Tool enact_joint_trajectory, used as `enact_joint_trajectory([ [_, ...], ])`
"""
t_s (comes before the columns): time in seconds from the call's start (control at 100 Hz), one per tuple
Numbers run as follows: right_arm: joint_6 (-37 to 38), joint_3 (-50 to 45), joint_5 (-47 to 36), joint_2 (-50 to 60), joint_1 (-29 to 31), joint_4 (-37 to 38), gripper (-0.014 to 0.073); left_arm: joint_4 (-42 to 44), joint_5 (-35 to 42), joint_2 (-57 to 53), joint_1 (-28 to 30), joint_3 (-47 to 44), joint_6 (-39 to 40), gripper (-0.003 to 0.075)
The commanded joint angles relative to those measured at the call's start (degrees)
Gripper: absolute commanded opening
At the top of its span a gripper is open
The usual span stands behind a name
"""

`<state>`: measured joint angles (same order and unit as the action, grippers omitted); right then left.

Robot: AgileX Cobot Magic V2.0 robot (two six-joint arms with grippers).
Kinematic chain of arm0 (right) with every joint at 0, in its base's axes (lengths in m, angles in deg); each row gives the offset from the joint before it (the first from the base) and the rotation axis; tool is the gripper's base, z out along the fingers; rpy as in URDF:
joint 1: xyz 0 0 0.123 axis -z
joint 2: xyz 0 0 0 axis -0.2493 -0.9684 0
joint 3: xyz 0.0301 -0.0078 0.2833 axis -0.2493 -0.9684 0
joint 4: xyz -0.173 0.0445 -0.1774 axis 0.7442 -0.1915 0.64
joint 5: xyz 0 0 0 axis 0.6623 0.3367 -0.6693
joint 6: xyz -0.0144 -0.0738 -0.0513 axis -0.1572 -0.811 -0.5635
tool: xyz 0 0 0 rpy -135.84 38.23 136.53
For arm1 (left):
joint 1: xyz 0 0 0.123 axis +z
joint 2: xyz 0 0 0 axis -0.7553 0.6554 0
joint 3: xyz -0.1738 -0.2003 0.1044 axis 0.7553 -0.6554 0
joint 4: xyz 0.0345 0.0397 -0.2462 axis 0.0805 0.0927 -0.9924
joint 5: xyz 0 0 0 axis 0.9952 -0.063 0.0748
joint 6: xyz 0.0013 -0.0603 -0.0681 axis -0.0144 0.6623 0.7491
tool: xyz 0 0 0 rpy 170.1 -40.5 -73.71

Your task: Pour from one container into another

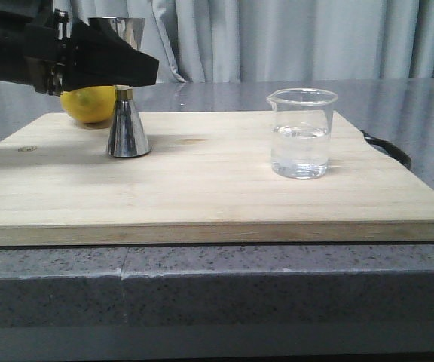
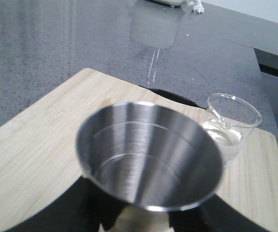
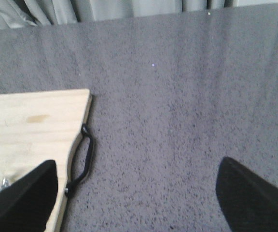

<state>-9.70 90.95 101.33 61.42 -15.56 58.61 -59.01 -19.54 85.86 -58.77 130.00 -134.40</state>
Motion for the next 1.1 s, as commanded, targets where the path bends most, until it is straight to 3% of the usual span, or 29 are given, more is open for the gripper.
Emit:
enact_joint_trajectory([
  [0.0, -0.6, 2.1, -6.2, -0.7, 0.4, -0.1, 0.0603, -4.7, -6.8, -3.2, -0.3, 1.6, -0.2, 0.0260],
  [0.58, -23.1, 7.5, -3.1, -10.6, 0.0, -23.0, 0.0603, -9.0, -6.8, -3.9, -0.3, 1.6, -0.2, 0.0260],
  [1.09, -24.3, 8.3, -0.6, -13.9, -2.2, -24.1, 0.0603, -9.0, -6.4, -3.9, -0.3, 1.6, -0.2, 0.0260],
])
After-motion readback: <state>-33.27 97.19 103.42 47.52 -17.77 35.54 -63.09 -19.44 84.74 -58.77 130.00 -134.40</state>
